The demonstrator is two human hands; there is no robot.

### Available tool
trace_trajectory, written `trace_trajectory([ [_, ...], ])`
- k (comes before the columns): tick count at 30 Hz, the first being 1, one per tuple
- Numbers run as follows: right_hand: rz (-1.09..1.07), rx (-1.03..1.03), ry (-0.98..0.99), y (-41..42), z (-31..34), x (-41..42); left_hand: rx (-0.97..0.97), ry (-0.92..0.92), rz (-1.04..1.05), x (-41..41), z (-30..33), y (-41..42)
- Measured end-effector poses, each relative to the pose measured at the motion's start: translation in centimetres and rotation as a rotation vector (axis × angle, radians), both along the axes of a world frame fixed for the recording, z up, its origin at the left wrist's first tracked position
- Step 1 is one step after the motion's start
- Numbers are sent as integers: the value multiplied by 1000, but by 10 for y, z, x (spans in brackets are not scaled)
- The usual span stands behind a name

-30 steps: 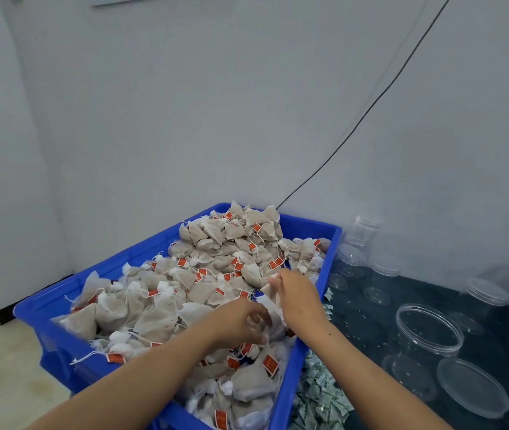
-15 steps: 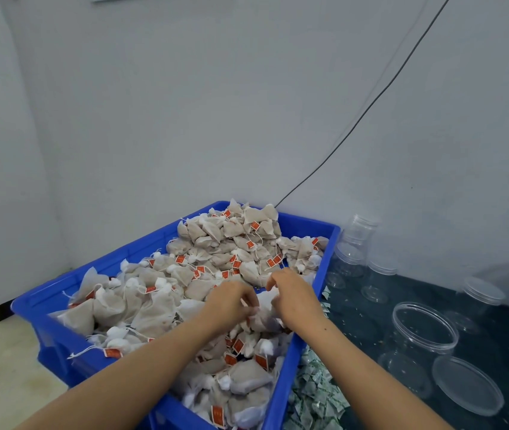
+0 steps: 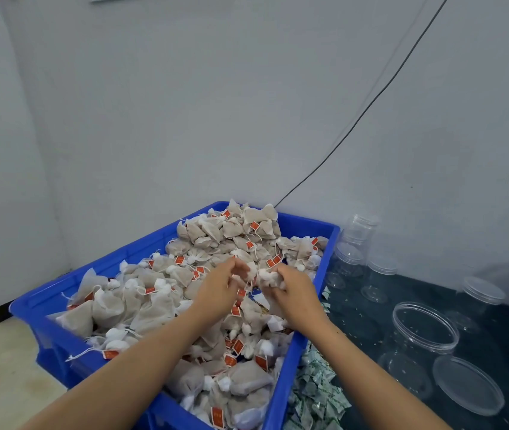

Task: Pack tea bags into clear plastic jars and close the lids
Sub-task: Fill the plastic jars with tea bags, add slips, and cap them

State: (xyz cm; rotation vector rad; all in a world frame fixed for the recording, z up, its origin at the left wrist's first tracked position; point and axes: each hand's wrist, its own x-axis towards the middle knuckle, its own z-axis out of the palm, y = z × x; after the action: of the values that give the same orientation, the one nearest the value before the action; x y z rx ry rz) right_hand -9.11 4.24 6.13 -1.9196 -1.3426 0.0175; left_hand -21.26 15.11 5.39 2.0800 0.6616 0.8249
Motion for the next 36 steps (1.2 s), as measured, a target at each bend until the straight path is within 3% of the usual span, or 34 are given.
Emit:
trace_trajectory([
  [2,-45,86,108,0,-1,0,214,388,-45,-1,-11,7],
  [4,-58,122,199,-1,-1,1,296,664,-130,0,-22,10],
  [7,-50,115,277,-1,2,6,412,807,-137,5,-29,6],
  [10,-14,76,255,-3,6,8,495,806,-89,8,-33,3],
  [13,57,-8,192,-5,6,8,431,729,-102,8,-31,0],
  [20,168,-186,187,-11,15,8,221,197,37,-1,-3,0],
  [24,320,-286,170,-9,17,0,71,33,24,-5,4,-6],
  [28,220,-317,7,-4,13,-3,-110,-65,-146,-4,5,-10],
  [31,126,-166,8,-3,8,-2,-180,-144,-159,-5,7,-8],
  [33,70,-16,80,-4,5,0,-110,-49,-85,-6,6,-6],
  [36,-38,143,196,-7,4,5,75,453,-242,-9,0,-5],
])
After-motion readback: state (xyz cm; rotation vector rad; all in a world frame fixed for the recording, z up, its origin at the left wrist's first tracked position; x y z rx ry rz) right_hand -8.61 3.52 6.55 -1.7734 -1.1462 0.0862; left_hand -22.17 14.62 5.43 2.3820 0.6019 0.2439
